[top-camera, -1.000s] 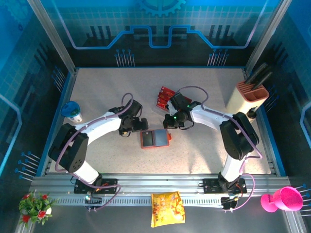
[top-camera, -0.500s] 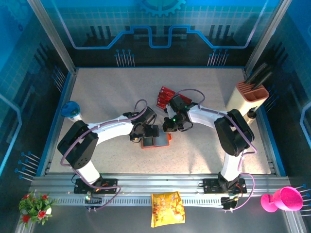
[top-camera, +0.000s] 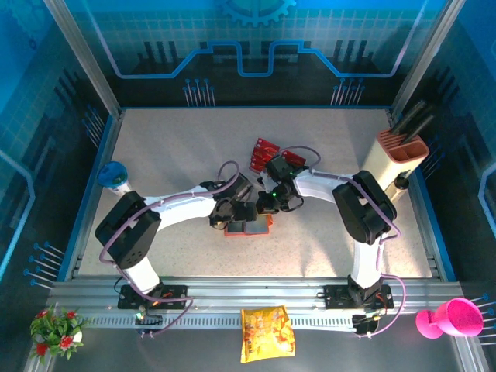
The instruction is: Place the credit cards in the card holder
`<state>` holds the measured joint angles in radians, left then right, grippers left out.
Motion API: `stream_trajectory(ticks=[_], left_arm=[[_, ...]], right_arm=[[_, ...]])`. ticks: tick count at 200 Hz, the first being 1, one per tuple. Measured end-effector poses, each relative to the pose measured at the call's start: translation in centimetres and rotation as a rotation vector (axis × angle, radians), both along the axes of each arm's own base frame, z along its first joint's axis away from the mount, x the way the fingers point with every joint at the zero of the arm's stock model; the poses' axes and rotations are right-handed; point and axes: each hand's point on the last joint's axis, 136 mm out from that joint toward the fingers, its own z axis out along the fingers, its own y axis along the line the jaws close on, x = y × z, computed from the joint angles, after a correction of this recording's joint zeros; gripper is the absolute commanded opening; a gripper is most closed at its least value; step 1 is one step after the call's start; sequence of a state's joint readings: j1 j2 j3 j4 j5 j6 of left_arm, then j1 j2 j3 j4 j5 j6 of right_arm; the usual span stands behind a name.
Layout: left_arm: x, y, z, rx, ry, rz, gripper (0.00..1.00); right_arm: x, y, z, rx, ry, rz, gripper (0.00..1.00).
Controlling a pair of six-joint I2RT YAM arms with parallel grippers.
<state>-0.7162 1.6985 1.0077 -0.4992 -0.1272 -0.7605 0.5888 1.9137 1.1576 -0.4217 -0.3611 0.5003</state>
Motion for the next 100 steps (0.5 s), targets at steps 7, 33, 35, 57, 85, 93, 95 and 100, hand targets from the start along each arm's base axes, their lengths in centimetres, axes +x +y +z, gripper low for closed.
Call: stream_trajectory(ticks=[7, 33, 35, 57, 85, 93, 95, 100], left_arm=[[0.0, -0.1, -0.1, 0.002, 0.002, -0.002, 0.99], [0.0, 0.1, -0.6, 0.020, 0.002, -0.002, 0.99], [0.0, 0.1, -0.6, 0.022, 0.001, -0.002, 0.99], [0.0, 0.5, -0.7, 0.046, -0.006, 0.004, 0.99], [-0.1, 1.1, -0.9, 0.074, -0.009, 0.009, 0.99], [-0.2, 1.3, -1.1, 0.079, -0.005, 0.009, 0.99], [-0.2, 1.3, -1.1, 0.079, -0.005, 0.009, 0.99], [-0.3, 1.4, -1.2, 0.082, -0.005, 0.010, 0.99]], right_arm=[[0.0, 0.1, 0.0, 0.002, -0.001, 0.001, 0.03], [0.0, 0.1, 0.0, 0.002, 0.001, -0.004, 0.03], [0.0, 0.1, 0.0, 0.002, 0.001, -0.004, 0.03], [0.0, 0.1, 0.0, 0.003, 0.001, -0.005, 0.03], [0.0, 0.1, 0.0, 0.003, 0.003, -0.011, 0.03], [0.1, 0.1, 0.0, 0.004, 0.003, -0.012, 0.03], [0.1, 0.1, 0.0, 0.005, 0.003, -0.012, 0.03], [0.0, 0.2, 0.0, 0.007, 0.004, -0.011, 0.03]])
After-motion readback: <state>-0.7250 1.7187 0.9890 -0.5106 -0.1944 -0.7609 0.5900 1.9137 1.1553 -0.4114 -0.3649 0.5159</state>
